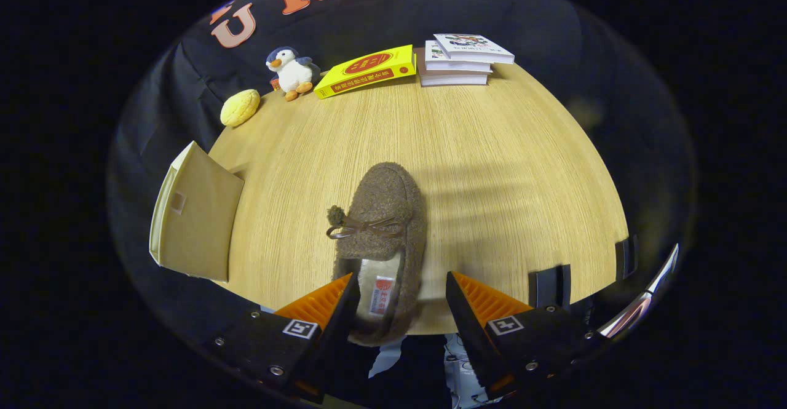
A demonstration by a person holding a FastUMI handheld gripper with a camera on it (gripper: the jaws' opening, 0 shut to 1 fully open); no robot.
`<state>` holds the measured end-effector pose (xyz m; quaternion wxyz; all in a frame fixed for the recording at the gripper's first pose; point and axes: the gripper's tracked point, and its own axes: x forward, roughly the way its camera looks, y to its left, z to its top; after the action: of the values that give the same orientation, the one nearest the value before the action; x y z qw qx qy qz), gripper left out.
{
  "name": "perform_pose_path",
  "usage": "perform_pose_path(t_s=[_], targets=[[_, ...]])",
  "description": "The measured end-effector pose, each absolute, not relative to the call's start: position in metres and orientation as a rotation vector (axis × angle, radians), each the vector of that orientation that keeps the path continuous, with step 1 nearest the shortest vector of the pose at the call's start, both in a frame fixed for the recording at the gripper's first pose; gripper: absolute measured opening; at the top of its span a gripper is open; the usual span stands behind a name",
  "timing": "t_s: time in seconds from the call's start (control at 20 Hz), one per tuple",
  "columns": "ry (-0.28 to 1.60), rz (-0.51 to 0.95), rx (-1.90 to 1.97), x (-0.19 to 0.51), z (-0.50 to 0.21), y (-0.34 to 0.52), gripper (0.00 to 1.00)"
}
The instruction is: Open the storage box then place both shoes into the box .Put the left shoe in first, then the right shoe, with the right side of both shoes facing outward in a uniform manner.
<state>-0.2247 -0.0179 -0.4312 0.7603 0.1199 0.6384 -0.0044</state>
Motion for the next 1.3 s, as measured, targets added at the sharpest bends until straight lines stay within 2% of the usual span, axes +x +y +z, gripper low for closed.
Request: perform_pose_path(t_s=[0.25,0.35,0.4,0.45,0.6,0.7,0.85,1.3], targets=[[1.323,-0.01,0.219,-0.211,-0.467,-0.021,0.68],[1.306,-0.028,0.203,-0.205,-0.478,-0.024,0.57],[1.305,-0.03,0.213,-0.203,-0.482,-0.022,0.48],[1.303,-0.026,0.234,-0.202,-0.484,-0.018,0.43],[1.293,-0.044,0.199,-0.198,-0.487,-0.02,0.2],[1.292,-0.062,0.18,-0.198,-0.487,-0.023,0.1],[1.299,-0.091,0.223,-0.195,-0.474,-0.02,0.04],[1.215,-0.102,0.234,-0.152,-0.38,0.029,0.04]])
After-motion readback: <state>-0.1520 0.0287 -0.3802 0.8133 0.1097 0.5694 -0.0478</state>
